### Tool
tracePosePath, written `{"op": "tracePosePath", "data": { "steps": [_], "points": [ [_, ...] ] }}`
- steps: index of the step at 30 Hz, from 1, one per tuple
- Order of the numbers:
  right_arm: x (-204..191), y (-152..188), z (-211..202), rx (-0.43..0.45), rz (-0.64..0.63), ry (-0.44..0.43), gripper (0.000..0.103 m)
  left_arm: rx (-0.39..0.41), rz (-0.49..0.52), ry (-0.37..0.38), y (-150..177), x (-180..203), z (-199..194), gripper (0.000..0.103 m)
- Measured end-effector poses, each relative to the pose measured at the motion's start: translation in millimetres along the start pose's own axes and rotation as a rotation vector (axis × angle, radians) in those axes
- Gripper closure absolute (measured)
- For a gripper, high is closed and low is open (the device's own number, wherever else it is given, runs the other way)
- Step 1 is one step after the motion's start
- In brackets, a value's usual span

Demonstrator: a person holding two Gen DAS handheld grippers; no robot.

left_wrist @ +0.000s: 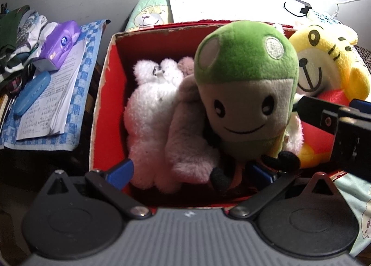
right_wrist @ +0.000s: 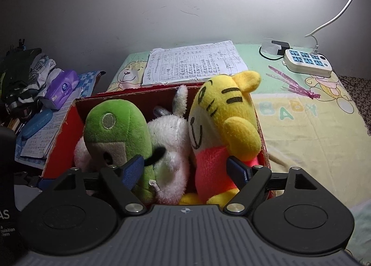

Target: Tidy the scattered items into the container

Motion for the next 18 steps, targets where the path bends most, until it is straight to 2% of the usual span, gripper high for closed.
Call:
{"op": "tracePosePath", "data": {
  "steps": [3,10,18],
  "points": [
    [-1.4,-0.3,-0.5,0.011,-0.026,0.026,0.023,0.009,-0.003,-0.002,0.4,-1.0,-3.7,0.0],
    [6.7,5.3,4.5,-0.034,0.01,0.046,0.041,0.014,-0.008,-0.018,1.8,-4.0,-8.3,0.001],
    [2.2,12.5,2.4,-0.053,0.014,0.02,0.043,0.014,-0.01,-0.015,5.2,-4.5,-11.7,0.001]
  ]
}}
Point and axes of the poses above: each gripper's, at about its wrist camera, not at the fingertips, and z roughly the way its jaws point, x to its right, y to its underside, the point moved 6 cm from there along z, roughly the way its jaws point, and after that the axes turned 2 degrees about y, right-handed, at the moved point
